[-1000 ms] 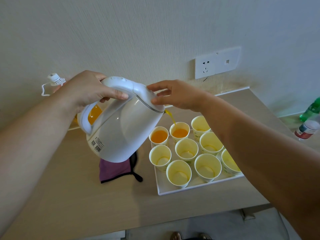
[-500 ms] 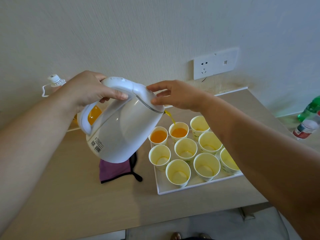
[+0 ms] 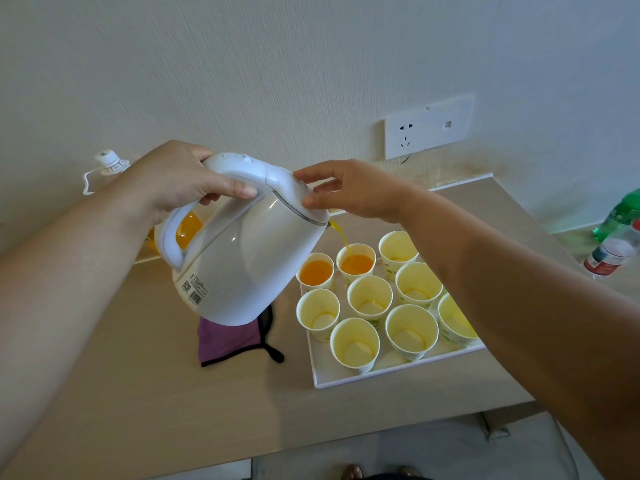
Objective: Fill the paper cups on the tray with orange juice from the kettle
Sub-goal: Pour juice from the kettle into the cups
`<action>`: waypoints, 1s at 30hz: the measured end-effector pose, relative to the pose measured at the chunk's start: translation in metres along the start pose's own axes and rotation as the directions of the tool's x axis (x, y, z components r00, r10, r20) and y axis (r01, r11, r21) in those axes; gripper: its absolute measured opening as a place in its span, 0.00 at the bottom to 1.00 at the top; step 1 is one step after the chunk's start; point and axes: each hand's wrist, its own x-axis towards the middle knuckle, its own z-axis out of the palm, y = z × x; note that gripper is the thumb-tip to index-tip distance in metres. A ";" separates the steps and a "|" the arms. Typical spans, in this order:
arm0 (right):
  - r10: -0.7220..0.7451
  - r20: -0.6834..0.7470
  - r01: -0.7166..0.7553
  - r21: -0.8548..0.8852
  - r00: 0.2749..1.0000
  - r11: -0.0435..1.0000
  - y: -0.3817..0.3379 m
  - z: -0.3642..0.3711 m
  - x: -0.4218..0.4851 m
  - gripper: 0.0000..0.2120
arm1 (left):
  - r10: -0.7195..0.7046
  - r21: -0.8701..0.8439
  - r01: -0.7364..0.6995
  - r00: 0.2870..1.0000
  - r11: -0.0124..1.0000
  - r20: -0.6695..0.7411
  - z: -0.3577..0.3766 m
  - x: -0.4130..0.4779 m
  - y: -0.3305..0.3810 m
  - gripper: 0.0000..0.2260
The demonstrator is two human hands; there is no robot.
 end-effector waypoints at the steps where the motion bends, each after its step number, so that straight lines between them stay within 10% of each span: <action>1: -0.001 -0.001 0.001 0.000 1.000 1.000 0.000 0.000 0.000 0.22 | 0.001 -0.001 -0.001 1.000 1.000 0.001 0.000 0.000 0.001 0.11; 30: 0.013 0.005 -0.013 -0.002 1.000 1.000 0.002 -0.003 -0.005 0.22 | -0.006 0.040 0.006 1.000 0.999 0.014 0.006 -0.006 0.014 0.13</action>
